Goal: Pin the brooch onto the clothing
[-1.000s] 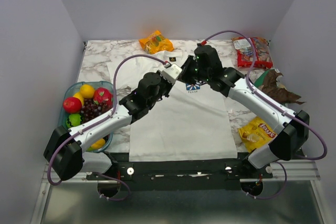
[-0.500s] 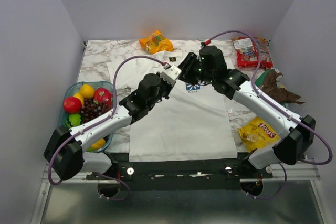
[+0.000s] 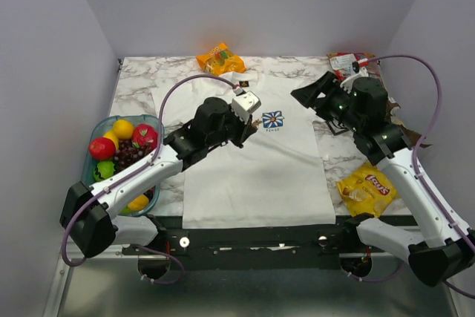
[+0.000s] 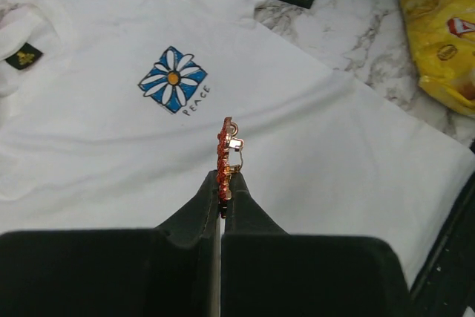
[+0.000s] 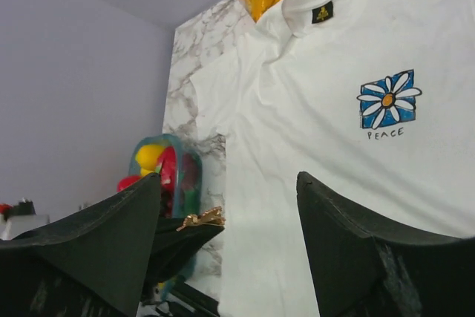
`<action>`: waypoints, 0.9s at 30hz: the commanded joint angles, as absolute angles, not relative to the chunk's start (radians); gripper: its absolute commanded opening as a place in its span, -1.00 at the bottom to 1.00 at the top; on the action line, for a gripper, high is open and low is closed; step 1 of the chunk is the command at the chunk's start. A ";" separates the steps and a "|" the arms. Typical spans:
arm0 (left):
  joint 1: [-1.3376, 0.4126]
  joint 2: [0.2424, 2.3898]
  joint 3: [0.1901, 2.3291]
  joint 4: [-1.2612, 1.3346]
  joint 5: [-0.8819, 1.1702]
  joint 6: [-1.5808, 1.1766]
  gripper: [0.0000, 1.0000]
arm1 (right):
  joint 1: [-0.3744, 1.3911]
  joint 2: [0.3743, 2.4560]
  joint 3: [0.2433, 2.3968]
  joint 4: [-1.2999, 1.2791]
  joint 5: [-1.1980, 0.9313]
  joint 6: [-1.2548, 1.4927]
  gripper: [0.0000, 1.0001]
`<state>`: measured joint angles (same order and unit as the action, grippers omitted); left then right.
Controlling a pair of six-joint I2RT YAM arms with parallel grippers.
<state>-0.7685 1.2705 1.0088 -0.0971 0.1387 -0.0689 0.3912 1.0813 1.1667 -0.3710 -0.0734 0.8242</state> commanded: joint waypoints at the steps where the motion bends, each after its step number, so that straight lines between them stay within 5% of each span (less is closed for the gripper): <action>1: -0.746 1.291 1.107 -0.207 0.449 -0.161 -1.00 | 0.390 1.017 1.057 -0.296 -0.195 0.596 0.62; 14: -0.615 1.304 1.124 -0.057 0.978 -0.402 -1.00 | 0.390 0.756 0.812 -0.086 -0.652 0.414 0.60; 27: -0.609 1.328 1.094 0.089 1.094 -0.532 -1.00 | 0.402 0.857 0.819 -0.011 -0.792 0.373 0.53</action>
